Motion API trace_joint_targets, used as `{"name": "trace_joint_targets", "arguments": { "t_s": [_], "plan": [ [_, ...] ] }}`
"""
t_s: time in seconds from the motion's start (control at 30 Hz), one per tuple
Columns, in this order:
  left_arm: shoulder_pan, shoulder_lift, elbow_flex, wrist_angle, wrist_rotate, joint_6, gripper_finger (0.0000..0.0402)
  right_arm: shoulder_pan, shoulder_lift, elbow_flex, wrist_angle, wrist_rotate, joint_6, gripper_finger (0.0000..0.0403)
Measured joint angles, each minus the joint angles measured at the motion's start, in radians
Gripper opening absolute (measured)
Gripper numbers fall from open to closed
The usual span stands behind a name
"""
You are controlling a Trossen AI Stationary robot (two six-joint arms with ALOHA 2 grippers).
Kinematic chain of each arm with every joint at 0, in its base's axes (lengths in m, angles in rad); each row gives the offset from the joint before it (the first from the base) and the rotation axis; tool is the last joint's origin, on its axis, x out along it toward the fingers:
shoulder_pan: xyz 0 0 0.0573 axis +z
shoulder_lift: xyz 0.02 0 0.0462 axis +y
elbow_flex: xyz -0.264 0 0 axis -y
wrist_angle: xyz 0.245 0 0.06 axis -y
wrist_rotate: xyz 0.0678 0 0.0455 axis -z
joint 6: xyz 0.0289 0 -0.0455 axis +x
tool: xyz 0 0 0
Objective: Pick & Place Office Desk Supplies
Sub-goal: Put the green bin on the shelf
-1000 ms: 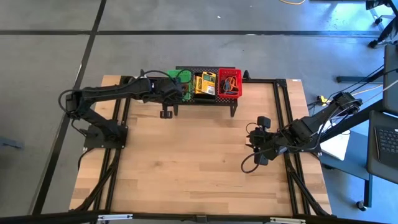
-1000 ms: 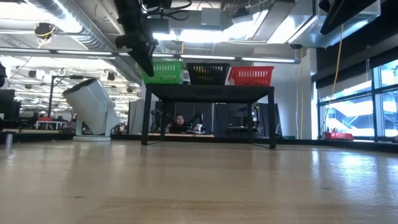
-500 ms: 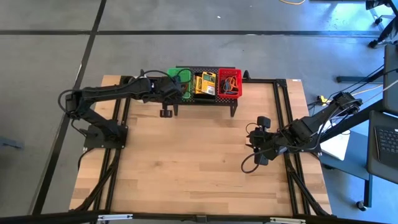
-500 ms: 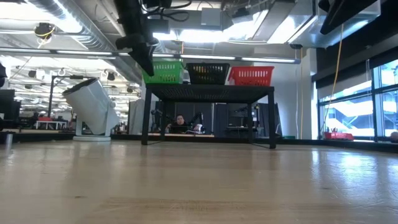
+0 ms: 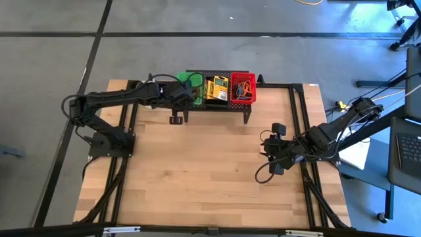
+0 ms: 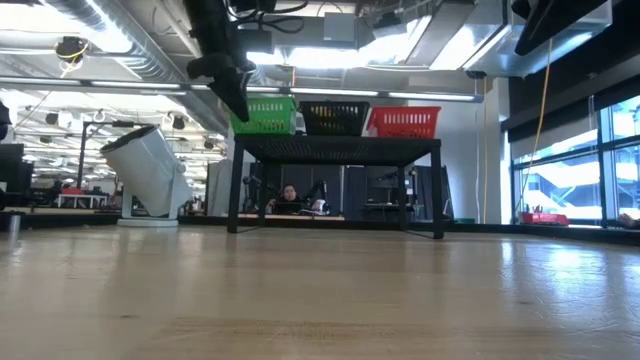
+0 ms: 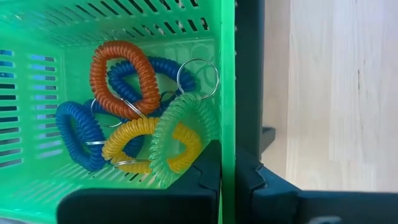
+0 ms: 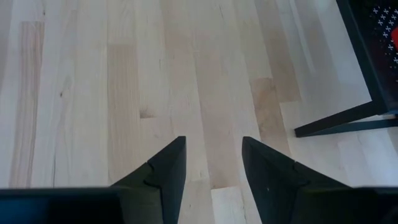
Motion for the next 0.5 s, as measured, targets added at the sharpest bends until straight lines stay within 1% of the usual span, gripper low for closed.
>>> {"name": "trace_joint_targets", "arguments": {
  "t_s": [0.17, 0.33, 0.5],
  "plan": [
    [0.000, 0.000, 0.000, 0.044, 0.001, -0.009, 0.0003, 0.000, 0.000, 0.000, 0.011, 0.000, -0.018, 0.0158],
    [0.000, -0.001, 0.000, 0.030, 0.001, -0.016, 0.0003, 0.000, 0.000, 0.000, 0.017, 0.000, -0.018, 0.0158],
    [0.000, -0.001, 0.000, 0.030, 0.007, -0.055, 0.0005, 0.000, 0.000, 0.000, 0.020, 0.000, -0.026, 0.0158]
  ]
}}
